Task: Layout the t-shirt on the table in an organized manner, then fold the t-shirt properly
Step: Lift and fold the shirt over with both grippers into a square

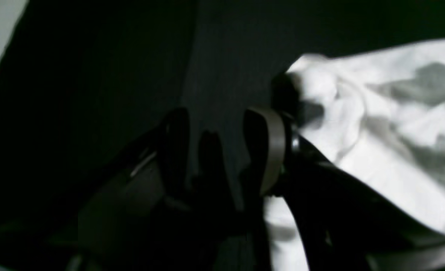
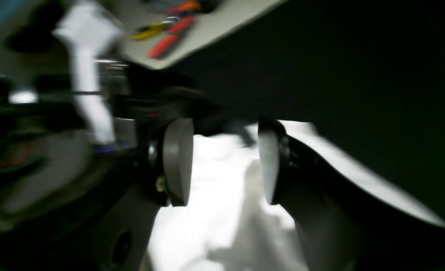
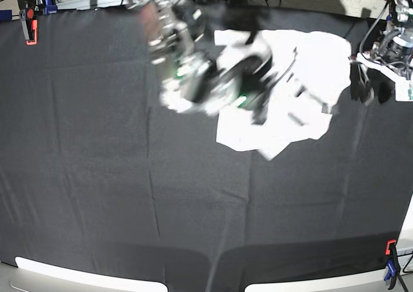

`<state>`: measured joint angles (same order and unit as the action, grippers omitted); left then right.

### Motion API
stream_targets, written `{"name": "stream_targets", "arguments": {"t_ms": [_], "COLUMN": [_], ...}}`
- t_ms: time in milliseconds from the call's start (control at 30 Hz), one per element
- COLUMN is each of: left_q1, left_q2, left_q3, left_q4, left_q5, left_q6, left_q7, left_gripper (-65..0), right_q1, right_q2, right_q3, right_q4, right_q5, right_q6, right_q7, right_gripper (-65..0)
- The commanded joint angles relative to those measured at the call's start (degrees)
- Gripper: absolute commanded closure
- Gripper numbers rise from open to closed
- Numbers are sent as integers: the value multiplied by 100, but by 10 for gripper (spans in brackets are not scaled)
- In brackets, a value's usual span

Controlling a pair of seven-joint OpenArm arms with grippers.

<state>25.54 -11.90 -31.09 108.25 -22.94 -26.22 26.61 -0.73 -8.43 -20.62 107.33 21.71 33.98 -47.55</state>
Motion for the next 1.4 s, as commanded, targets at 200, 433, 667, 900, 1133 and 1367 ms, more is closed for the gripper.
{"name": "stream_targets", "arguments": {"t_ms": [200, 433, 667, 900, 1133, 1367], "left_q1": [98, 750, 1134, 1084, 450, -348], "left_q2": [-48, 61, 76, 72, 52, 28], "left_q3": [-37, 337, 1296, 1648, 1646, 1641], "left_q4": [772, 1010, 951, 142, -905, -1633], "left_q5": [-745, -1871, -1735, -1283, -472, 619], "left_q6": [-979, -1378, -1378, -1378, -1378, -715], "left_q7": [-87, 828, 1443, 1401, 1259, 367], "left_gripper": [-37, 0, 0, 0, 0, 0], "right_q1": [195, 592, 1449, 1718, 1611, 859], "right_q2": [70, 413, 417, 450, 516, 883], "right_q3": [901, 896, 857, 857, 857, 857], "right_q4": [181, -678, -2597, -3421, -3348, -2256], "right_q5": [-363, -782, -1025, -1220, -1290, -1231], "right_q6": [52, 48, 50, 52, 127, 225], "right_q7": [170, 319, 140, 96, 68, 37], "right_gripper": [-93, 0, 0, 0, 0, 0]}}
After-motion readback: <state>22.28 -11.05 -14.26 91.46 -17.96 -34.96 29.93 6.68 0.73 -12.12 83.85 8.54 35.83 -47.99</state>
